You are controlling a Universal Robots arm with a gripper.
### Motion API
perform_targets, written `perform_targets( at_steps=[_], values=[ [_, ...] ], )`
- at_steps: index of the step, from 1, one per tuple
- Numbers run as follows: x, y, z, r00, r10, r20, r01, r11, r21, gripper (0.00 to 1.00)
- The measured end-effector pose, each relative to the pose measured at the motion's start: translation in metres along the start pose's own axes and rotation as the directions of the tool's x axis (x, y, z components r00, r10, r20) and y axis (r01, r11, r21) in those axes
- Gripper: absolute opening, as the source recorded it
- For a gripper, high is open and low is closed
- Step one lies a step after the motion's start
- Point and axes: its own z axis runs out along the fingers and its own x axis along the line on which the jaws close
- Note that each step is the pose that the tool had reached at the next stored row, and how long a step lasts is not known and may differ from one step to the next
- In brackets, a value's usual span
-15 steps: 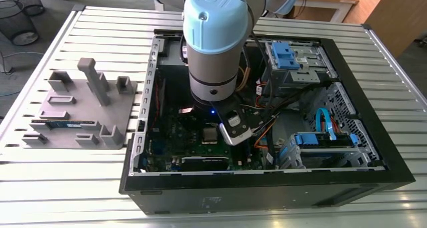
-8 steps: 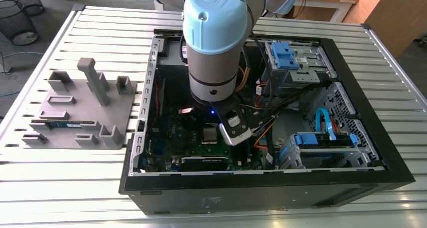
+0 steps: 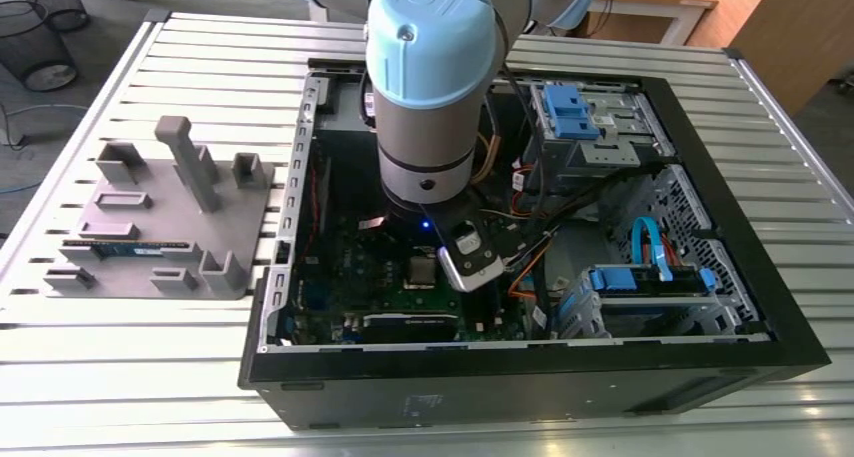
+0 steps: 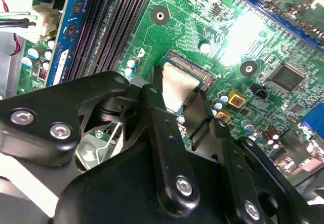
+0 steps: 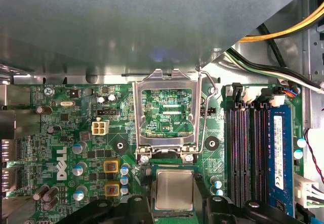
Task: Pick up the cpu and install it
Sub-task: 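Place the cpu into insertion slot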
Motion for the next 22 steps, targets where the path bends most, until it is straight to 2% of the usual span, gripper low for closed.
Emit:
perform_targets(
  at_steps=[9,11,12,19,22],
  values=[
    [0.0,0.0,0.0001,1.0,0.0,0.0001,0.0,1.0,0.0001,0.41],
    [0.0,0.0001,0.0003,1.0,0.0,0.0004,0.0,1.0,-0.0003,0.43],
    [0.0,0.0001,0.0003,1.0,0.0,0.0003,0.0,1.0,-0.0002,0.49],
    [0.0,0.0,0.0001,1.0,0.0,0.0001,0.0,1.0,0.0005,0.49],
    [-0.0002,0.0001,-0.0025,1.0,0.0,0.0002,0.0,1.0,0.0004,0.49]
  ],
)
